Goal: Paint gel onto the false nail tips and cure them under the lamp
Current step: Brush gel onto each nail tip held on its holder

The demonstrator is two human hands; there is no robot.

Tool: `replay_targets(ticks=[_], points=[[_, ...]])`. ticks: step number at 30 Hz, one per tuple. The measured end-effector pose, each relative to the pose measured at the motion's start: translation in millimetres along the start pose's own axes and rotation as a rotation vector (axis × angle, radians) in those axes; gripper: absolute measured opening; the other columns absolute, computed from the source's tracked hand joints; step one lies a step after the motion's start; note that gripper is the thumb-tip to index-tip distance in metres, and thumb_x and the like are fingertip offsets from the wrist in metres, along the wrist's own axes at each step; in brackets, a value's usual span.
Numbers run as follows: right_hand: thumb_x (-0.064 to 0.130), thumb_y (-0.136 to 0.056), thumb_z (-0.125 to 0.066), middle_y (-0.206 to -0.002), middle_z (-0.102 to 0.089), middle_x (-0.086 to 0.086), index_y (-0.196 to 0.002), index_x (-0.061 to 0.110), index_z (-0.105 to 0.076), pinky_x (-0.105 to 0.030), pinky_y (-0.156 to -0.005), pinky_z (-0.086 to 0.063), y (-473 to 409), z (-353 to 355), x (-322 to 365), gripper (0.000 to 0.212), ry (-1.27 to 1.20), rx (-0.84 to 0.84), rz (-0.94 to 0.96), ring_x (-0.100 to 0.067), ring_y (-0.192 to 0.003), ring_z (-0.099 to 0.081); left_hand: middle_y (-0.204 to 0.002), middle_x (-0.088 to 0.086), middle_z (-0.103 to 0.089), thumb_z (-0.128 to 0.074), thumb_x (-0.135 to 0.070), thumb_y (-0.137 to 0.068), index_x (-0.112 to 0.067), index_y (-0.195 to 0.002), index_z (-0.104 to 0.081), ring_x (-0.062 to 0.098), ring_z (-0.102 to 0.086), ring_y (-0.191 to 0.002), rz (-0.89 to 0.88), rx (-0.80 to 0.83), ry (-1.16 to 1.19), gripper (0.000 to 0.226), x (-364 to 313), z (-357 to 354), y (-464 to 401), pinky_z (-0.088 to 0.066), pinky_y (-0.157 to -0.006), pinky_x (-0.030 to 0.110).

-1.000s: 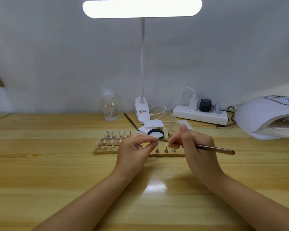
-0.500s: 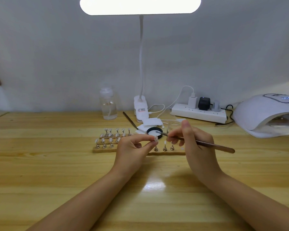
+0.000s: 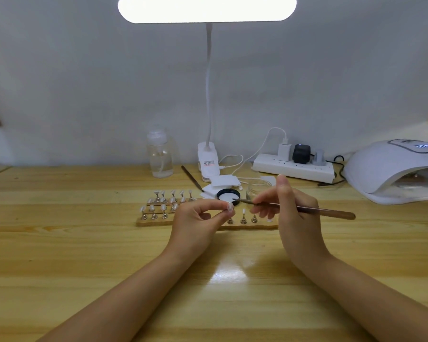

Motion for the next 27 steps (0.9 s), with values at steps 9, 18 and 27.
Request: replay_targets(ticks=[9,18,27], points=[[0.042,-0.087,-0.04,-0.055,-0.065,-0.008,-0.06,0.013,-0.067,-0.016,-0.05,-0.045,0,0,0,0.049,-0.002,0.022,-0.027,-0.011,-0.05,-0.059,-0.069,-0.019,-0.069,-0.073,-0.014,-0.073,-0.032,-0.07,-0.07,-0.006,-0.052,-0.05,-0.002,-0.002,-0.001,0.018,1,0,0,-0.042,-0.053,0.016],[0.05,-0.093,-0.033,-0.064,-0.07,-0.002,-0.076,0.019,-0.066,-0.015,-0.052,-0.047,-1,4,1,0.048,-0.011,-0.05,0.009,-0.013,-0.051,-0.062,-0.072,-0.021,-0.069,-0.074,-0.015,-0.072,-0.036,-0.069,-0.069,-0.001,-0.053,-0.051,0.008,-0.003,0.001,0.021,2,0,0,-0.045,-0.056,0.023],[0.021,-0.073,-0.076,-0.088,-0.065,0.006,-0.089,0.018,-0.058,-0.017,-0.074,-0.048,-4,1,-9,0.025,0.391,0.272,0.153,-0.003,-0.086,-0.061,-0.072,-0.012,-0.071,-0.072,-0.024,-0.067,-0.031,-0.075,-0.071,0.025,-0.043,-0.045,-0.103,0.035,-0.011,0.01,-1,-1,1,-0.041,-0.047,0.033]])
Point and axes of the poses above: each hand's wrist, its own y-axis away from the middle knuckle, its own z-axis out of the back of the hand, x = y × z, the point moved 2 cm from there along -y, towards the middle knuckle
